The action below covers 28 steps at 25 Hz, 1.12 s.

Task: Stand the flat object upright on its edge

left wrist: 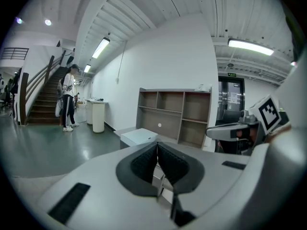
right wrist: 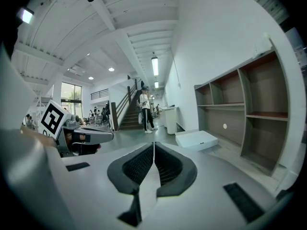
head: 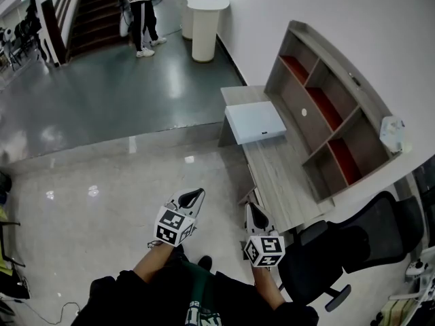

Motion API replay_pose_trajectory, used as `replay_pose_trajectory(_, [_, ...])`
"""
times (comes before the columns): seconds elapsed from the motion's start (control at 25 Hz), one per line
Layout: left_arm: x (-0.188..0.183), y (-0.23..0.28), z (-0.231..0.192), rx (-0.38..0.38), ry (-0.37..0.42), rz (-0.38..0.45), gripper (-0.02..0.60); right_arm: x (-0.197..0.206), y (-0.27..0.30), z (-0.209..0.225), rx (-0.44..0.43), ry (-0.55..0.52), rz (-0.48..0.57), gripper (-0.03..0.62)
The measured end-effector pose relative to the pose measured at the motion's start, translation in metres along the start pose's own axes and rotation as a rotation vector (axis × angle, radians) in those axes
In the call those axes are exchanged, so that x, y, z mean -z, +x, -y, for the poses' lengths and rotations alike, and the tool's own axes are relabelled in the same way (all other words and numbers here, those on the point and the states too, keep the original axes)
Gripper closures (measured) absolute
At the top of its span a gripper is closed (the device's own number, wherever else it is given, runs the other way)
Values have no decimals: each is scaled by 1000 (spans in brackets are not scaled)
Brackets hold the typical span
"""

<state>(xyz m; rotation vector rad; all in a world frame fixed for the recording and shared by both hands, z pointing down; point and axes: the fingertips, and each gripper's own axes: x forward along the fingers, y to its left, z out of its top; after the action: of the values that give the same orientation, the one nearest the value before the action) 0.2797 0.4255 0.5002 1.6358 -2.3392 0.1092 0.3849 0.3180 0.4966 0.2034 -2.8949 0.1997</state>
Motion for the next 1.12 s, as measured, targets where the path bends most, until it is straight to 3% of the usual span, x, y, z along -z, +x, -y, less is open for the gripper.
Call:
replay_pose_trajectory(0.28, [-8, 5, -10, -20, -1, 7, 569, -5, 17, 4, -17, 3, 2, 559])
replay_pose_trajectory(0.56, [-15, 20, -45, -28, -9, 8, 569, -12, 58, 2, -20, 5, -4, 559])
replay_pose_trajectory(1.12, [-45, 103, -150, 76, -13, -8, 569, -44, 180, 12, 73, 31, -23, 559])
